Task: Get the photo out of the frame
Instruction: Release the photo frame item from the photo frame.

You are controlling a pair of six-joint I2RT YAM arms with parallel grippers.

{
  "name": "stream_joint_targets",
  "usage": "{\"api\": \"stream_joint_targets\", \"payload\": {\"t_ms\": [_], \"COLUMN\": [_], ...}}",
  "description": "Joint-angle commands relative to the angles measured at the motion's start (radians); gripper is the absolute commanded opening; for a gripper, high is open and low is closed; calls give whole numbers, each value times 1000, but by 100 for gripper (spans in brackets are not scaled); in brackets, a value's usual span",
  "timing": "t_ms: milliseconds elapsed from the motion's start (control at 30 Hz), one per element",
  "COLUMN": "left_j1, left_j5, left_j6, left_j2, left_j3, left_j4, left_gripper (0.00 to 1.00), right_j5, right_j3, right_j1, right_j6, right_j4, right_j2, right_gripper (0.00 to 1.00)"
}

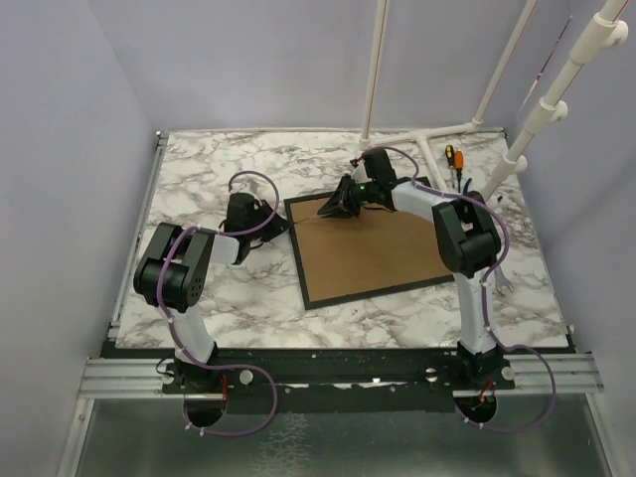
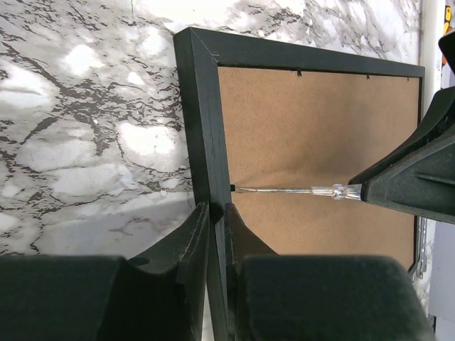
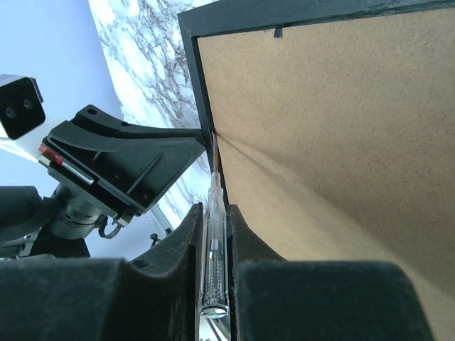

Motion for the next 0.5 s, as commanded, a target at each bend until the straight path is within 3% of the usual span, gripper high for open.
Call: {"api": "stream_joint_targets", "payload": {"t_ms": [0,467], "left_j1": [-8,-10], "left_j5": [40,57], "left_j6": [10,12], "left_j2": [14,20], "left_j3": [17,18], "left_j4": [9,11], "left_gripper": [14,6], "right_j5": [-6,73], "right_j3": [23,138], "right_j1": [15,55], "right_j6": [4,-73], "right_j4": [-10,-156], "right_j2": [33,28], "right_gripper": [1,1]}}
